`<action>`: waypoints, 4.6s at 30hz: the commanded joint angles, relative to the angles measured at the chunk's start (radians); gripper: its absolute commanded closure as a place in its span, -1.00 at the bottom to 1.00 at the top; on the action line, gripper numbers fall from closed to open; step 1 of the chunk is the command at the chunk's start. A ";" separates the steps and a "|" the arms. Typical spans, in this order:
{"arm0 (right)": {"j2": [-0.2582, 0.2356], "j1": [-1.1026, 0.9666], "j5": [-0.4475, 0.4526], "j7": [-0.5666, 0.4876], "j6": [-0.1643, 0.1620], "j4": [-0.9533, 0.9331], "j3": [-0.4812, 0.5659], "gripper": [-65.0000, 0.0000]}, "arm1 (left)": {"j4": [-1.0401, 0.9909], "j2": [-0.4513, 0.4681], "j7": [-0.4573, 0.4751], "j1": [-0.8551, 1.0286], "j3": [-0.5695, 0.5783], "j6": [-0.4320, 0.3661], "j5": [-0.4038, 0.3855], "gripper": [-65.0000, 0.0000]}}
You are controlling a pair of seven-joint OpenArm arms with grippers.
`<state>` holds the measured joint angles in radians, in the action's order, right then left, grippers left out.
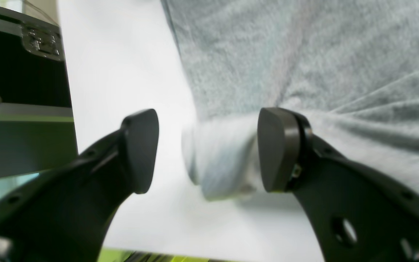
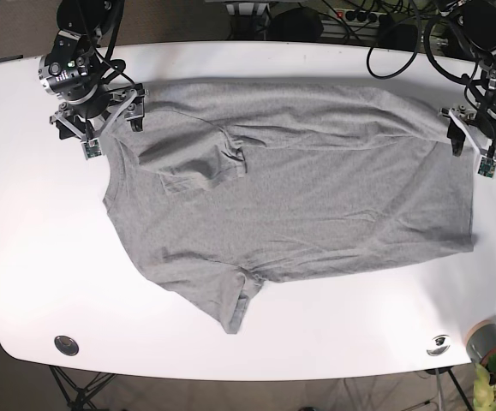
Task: Fold the T-shirt properly
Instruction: 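Pull the held shirt edge taut with both grippers and release, then move both grippers to the shirt's hem edge and grasp it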
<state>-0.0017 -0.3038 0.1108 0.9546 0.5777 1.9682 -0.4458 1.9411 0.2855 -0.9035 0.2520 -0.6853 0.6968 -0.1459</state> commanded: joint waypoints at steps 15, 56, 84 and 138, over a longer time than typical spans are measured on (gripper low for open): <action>-0.005 -0.001 0.011 -0.015 0.001 0.015 -0.003 -0.59 | -0.091 0.013 0.010 -0.001 -0.040 0.001 -0.053 -0.20; 0.010 -0.128 0.008 -0.098 0.000 -0.119 -0.044 0.46 | -0.452 0.022 0.154 0.125 -0.027 0.001 0.035 -0.18; 0.016 -0.203 0.010 -0.098 0.026 0.030 -0.115 -0.26 | -0.128 0.021 0.062 0.166 -0.061 0.001 0.030 -0.20; -0.191 0.918 -0.001 -0.550 -0.114 -1.259 0.305 -0.45 | -0.612 0.062 0.375 -0.474 0.022 0.001 0.184 -0.18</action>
<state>-0.1734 0.5602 0.1070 0.4461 0.4702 0.7692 -0.1577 1.2888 0.3279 -0.5507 -0.2089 -0.6624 0.7006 0.0494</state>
